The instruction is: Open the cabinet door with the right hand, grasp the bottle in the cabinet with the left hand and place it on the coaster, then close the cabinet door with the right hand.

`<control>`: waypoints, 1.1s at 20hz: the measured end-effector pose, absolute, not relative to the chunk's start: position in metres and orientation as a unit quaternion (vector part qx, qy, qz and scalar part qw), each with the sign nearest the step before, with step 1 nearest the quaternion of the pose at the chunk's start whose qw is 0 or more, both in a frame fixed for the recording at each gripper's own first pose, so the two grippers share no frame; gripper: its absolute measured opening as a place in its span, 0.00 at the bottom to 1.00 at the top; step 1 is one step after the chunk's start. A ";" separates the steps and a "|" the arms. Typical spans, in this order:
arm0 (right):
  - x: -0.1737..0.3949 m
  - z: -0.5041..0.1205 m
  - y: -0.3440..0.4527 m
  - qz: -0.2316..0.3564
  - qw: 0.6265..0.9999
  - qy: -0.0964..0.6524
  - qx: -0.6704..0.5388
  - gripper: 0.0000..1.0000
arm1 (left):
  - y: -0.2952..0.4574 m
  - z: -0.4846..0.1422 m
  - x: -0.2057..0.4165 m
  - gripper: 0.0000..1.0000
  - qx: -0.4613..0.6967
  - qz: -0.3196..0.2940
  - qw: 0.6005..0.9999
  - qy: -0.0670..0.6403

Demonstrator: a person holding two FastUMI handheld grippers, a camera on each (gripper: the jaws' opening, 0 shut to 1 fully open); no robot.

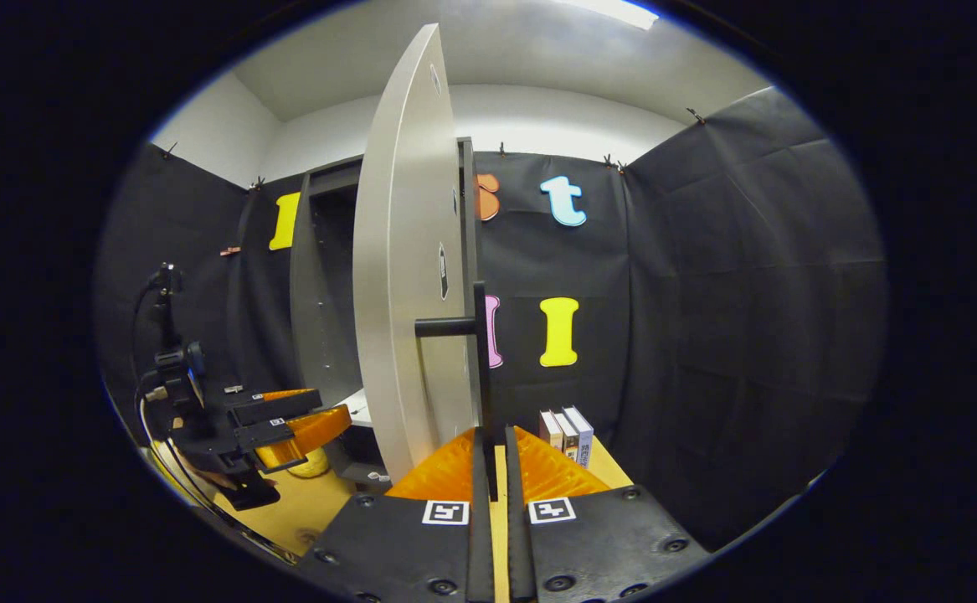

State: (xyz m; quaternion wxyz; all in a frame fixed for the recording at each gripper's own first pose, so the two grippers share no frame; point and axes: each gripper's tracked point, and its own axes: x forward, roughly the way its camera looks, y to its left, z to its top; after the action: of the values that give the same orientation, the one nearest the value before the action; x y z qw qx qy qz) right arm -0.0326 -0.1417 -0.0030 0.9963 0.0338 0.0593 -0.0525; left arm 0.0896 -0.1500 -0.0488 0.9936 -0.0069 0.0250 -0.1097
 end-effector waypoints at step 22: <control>-0.091 0.061 -0.107 -0.209 0.978 -0.001 -0.022 0.09 | -0.043 -0.074 0.306 0.92 -0.003 -0.079 0.996 0.043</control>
State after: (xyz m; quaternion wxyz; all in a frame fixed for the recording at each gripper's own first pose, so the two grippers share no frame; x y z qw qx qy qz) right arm -0.0914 -0.1068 0.0605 0.9777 -0.0217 -0.0009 -0.2088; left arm 0.3057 -0.0428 -0.0745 0.9960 -0.0030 0.0432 -0.0786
